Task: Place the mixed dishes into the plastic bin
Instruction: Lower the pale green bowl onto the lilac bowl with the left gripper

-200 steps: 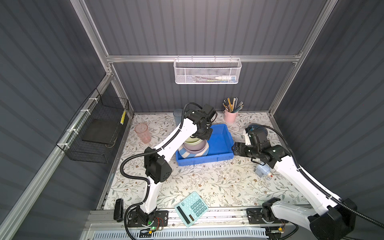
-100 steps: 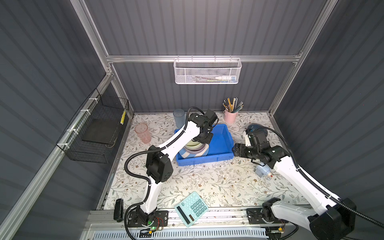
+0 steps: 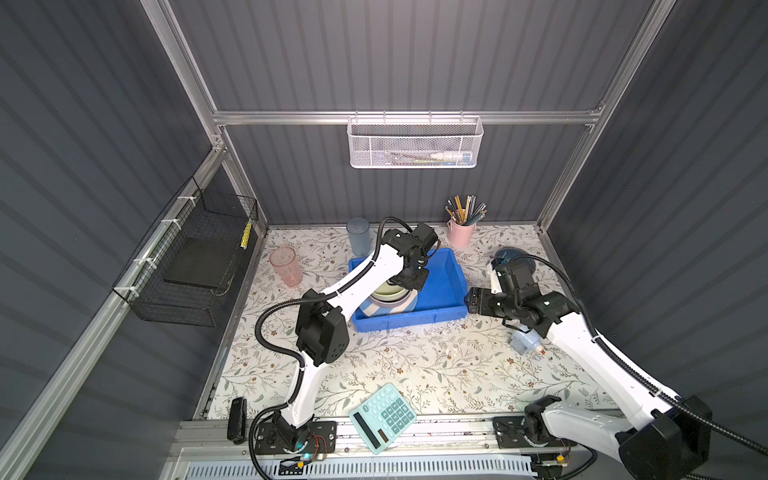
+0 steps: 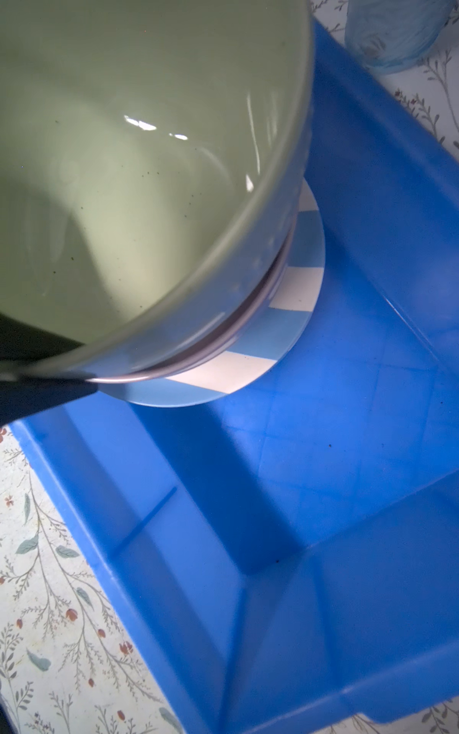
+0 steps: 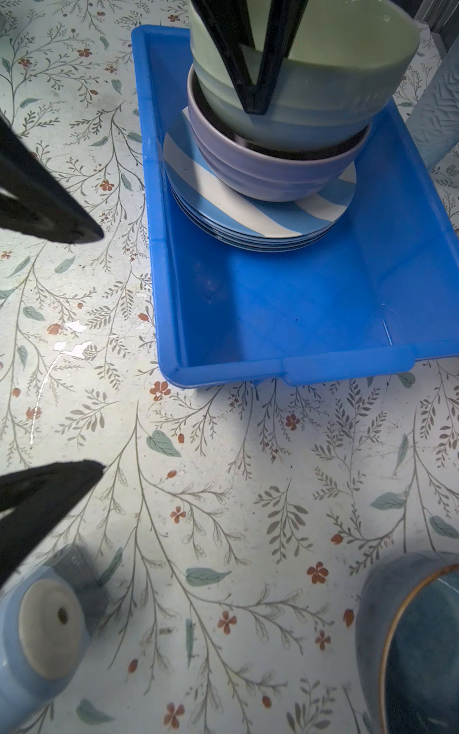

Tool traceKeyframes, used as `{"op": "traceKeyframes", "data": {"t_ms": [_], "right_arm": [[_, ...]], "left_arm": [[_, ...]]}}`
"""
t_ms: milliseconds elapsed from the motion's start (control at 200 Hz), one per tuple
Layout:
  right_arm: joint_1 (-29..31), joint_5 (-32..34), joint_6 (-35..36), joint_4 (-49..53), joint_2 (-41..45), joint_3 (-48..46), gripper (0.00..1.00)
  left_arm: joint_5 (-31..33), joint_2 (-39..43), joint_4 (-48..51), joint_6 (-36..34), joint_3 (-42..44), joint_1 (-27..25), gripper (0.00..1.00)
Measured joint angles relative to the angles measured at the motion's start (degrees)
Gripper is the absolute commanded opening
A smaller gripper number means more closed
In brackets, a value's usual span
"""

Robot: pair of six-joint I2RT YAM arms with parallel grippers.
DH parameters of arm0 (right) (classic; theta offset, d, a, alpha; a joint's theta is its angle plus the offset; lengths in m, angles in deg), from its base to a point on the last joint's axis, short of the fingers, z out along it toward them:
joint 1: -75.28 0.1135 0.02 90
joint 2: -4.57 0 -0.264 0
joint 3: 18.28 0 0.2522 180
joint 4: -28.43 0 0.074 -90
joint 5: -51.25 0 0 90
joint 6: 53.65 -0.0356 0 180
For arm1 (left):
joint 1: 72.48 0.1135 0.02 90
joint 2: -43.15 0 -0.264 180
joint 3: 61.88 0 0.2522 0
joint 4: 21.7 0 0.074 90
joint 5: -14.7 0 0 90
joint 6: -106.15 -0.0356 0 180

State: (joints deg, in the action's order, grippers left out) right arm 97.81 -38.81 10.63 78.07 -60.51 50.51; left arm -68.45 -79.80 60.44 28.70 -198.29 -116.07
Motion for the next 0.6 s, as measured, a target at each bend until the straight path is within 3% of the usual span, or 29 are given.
{"op": "traceKeyframes", "data": {"t_ms": [300, 470, 595], "right_arm": [[-0.2, 0.0, 0.0, -0.3, -0.2, 0.0, 0.86], [-0.3, 0.0, 0.0, -0.6, -0.4, 0.0, 0.86], [-0.3, -0.2, 0.0, -0.7, -0.6, 0.0, 0.86]], "left_arm": [[0.5, -0.7, -0.1, -0.1, 0.2, -0.4, 0.09], [1.0, -0.7, -0.1, -0.2, 0.4, -0.4, 0.21], [1.6, -0.7, -0.2, -0.2, 0.5, -0.4, 0.24]]}}
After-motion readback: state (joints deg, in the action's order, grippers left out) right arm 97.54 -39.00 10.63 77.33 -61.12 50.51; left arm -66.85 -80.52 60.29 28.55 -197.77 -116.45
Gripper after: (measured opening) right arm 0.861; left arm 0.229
